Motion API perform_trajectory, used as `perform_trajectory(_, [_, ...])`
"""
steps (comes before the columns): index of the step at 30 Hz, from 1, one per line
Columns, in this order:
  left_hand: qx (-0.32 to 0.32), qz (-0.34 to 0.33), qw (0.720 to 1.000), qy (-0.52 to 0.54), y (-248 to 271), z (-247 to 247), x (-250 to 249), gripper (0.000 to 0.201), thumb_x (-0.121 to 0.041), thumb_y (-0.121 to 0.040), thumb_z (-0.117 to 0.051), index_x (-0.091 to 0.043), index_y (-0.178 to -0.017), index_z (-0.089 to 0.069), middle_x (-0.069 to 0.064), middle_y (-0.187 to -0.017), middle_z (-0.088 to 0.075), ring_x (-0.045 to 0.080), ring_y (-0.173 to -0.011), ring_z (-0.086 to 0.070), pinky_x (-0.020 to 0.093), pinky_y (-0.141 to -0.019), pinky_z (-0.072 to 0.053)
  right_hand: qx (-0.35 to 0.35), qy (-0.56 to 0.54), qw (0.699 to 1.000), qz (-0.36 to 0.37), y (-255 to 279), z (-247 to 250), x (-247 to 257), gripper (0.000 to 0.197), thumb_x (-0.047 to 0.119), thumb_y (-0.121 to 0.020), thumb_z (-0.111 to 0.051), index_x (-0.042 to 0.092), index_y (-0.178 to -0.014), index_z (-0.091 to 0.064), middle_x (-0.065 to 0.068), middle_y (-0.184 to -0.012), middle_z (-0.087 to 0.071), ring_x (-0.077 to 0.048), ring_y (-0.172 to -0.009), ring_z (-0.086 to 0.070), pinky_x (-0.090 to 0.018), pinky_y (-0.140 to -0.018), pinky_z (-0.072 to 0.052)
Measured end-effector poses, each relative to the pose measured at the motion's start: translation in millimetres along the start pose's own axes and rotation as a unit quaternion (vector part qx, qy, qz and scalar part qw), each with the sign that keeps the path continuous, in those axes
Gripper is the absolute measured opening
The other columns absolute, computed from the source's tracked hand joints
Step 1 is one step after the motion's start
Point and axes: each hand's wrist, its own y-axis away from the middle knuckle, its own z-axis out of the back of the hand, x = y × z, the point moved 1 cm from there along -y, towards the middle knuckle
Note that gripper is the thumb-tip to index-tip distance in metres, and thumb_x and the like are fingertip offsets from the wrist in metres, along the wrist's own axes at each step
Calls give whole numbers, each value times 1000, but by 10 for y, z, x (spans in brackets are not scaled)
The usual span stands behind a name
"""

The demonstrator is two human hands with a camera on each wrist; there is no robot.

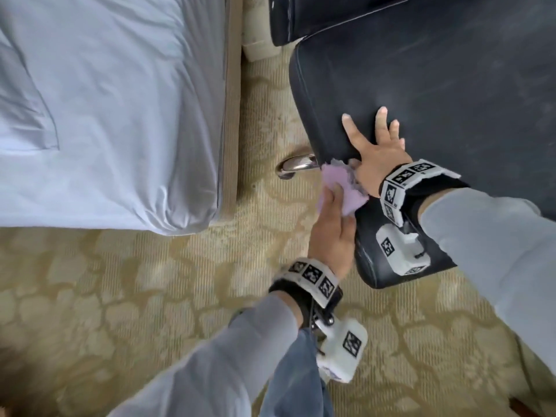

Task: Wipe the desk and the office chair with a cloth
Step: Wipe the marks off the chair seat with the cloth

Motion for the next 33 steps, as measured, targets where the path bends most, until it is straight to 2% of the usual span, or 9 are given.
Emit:
perform_trajectory(3, [23, 11, 1000, 10, 112, -87, 10, 59, -27, -110, -33, -23, -161, -3, -2, -169, -6, 13, -153, -14, 9, -115, -11, -1, 0, 1000, 4, 28, 1, -7, 75, 29, -102, -42, 48, -153, 10, -14, -160, 28, -41, -149, 13, -52, -122, -2])
perform_trajectory(9, [-96, 112, 987, 64, -911, 472, -286, 53, -31, -111, -28, -21, -161, -15, 8, -124, -59, 23, -106, -60, 13, -78, -41, 20, -23, 999, 27, 107, 108, -56, 88, 33, -96, -58, 48, -153, 7, -10, -160, 28, -39, -150, 14, -51, -122, -5])
perform_trajectory(12, [-120, 85, 987, 61, -950, 477, -378, 54, -31, -110, -31, -21, -161, -15, 10, -138, -56, 21, -122, -57, 18, -99, -39, 86, 11, 995, 43, 138, 198, -136, 121, 37, -77, -81, 51, -151, 14, -5, -157, 36, -36, -149, 18, -53, -120, -12])
perform_trajectory(15, [-111, 88, 986, 87, -408, 194, -285, 46, -36, -110, -31, -32, -156, -28, -12, -96, -58, -15, -69, -57, -2, -62, -39, 96, 41, 993, 44, 126, 203, -151, 132, 35, -71, -86, 52, -148, 19, -6, -155, 40, -37, -149, 18, -56, -119, -20])
perform_trajectory(17, [-57, 83, 993, 61, 126, -119, -72, 51, -39, -110, -30, -35, -159, -18, -21, -116, -58, -22, -86, -58, 0, -77, -44, 82, 44, 994, 50, 131, 165, -140, 132, 35, -71, -86, 52, -148, 19, -6, -155, 39, -38, -149, 17, -57, -118, -21])
perform_trajectory(19, [4, 82, 996, 31, 551, -432, 169, 57, -38, -109, -31, -36, -160, -7, -6, -151, -47, 12, -117, -63, 28, -97, -52, 69, 49, 995, 51, 143, 138, -161, 132, 36, -71, -86, 52, -148, 19, -5, -156, 39, -36, -149, 17, -53, -118, -25])
perform_trajectory(21, [25, 72, 997, 17, 729, -625, 255, 60, -34, -108, -34, -31, -161, -7, -3, -165, -24, 23, -145, -39, 37, -116, -36, 66, 57, 995, 52, 175, 132, -193, 132, 37, -72, -86, 52, -148, 20, -4, -156, 38, -34, -150, 17, -51, -117, -28])
perform_trajectory(26, [-63, 138, 986, 72, 149, -371, -37, 59, -25, -110, -33, -22, -162, -5, -3, -165, -23, 15, -145, -33, 7, -102, -20, 57, 64, 994, 73, 176, 125, -232, 127, 43, -73, -85, 51, -150, 16, -7, -157, 36, -35, -150, 17, -49, -119, -24])
perform_trajectory(33, [-132, 63, 989, -18, -179, -292, -73, 60, -20, -109, -34, -21, -161, -6, 0, -169, -3, 21, -154, -14, 28, -122, -15, 54, 120, 983, 129, 471, 42, -436, 111, 61, -80, -69, 47, -152, 14, -5, -159, 32, -42, -149, 13, -59, -119, -11])
